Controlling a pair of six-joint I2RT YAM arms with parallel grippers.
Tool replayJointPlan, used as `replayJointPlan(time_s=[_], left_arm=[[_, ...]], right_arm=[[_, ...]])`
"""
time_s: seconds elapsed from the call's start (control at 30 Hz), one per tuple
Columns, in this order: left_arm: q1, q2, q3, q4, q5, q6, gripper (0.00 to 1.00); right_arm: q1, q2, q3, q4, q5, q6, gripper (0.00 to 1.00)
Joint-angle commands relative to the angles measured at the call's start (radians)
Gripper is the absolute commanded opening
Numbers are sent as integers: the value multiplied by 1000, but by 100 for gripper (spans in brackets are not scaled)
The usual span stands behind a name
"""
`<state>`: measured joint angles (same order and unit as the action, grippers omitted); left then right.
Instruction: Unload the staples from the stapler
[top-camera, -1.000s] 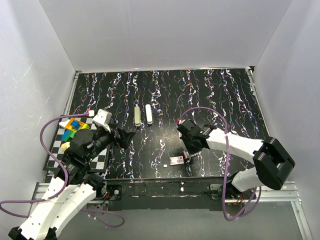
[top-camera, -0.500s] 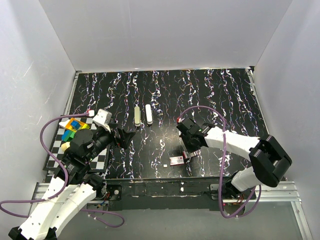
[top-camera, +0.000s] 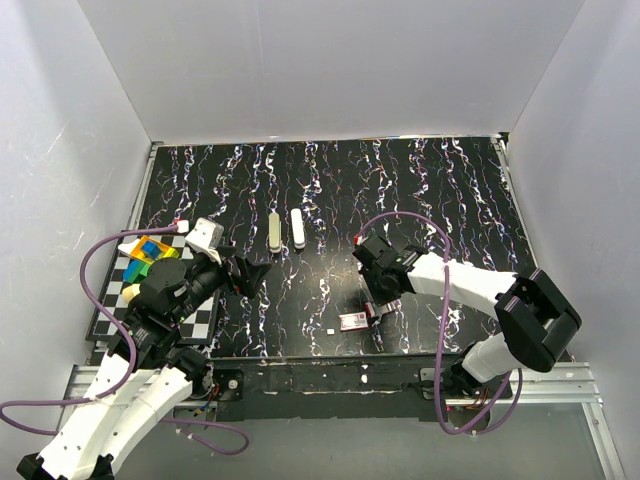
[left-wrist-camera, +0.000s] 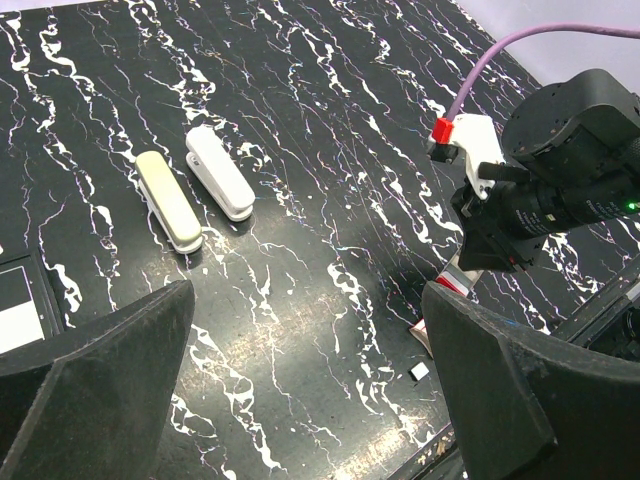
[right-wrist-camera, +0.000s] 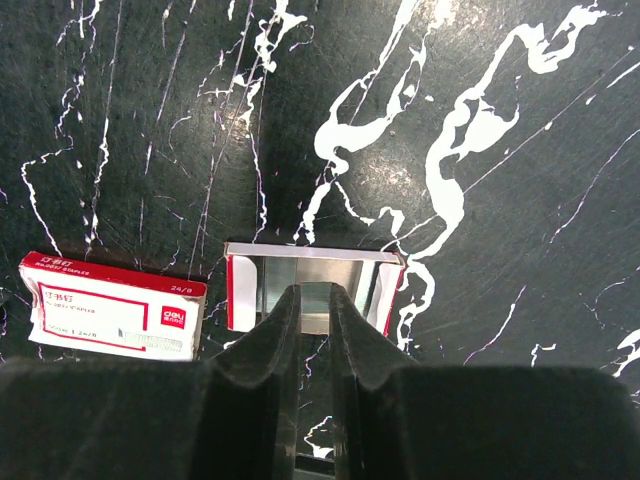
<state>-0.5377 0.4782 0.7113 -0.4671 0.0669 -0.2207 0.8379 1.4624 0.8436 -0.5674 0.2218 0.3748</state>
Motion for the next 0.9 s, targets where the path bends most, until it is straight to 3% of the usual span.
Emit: replayJointPlan(time_s=[0.0,0.87], left_arm=[[7,0,-3,-1,-6,3,98],[7,8,-3,-1,-4,3,98]], right_arm=[[-5,-8,40,14,10,21,20],[-10,-8,40,24,7,21,29]])
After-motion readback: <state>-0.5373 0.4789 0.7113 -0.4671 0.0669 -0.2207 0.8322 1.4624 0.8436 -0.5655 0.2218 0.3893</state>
